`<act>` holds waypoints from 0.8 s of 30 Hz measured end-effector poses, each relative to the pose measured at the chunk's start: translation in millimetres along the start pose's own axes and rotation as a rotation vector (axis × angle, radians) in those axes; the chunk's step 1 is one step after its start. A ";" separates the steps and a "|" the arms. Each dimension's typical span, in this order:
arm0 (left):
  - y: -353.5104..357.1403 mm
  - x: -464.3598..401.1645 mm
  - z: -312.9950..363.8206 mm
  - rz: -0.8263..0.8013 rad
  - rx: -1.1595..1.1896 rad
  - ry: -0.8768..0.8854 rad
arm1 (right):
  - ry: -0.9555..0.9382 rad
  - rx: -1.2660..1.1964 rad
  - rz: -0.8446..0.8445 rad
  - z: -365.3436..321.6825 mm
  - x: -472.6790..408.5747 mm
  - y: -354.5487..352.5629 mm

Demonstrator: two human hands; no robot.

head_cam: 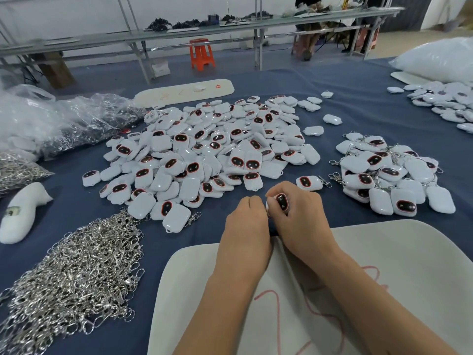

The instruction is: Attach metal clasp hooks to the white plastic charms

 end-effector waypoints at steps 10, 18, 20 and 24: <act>-19.7 0.6 11.3 0.201 0.009 0.064 | 0.276 -0.418 0.069 27.6 -2.1 -0.1; -11.5 -4.4 -1.1 0.203 0.229 0.013 | 0.338 -0.507 0.096 36.5 -1.1 -0.3; -10.9 -4.1 -5.2 0.219 0.306 0.022 | 0.342 -0.551 0.098 36.5 -0.2 0.7; -14.3 -1.1 -7.4 0.249 0.452 0.060 | 0.368 -0.624 0.107 38.3 0.1 0.5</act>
Point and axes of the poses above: each hand's wrist, its own x-axis away from the middle knuckle, its own y-axis out of the palm, z = x × y, the point moved 9 cm from there along -x, towards the middle knuckle, and after that the axes turned 11 degrees about -x, right-handed, at the moved point
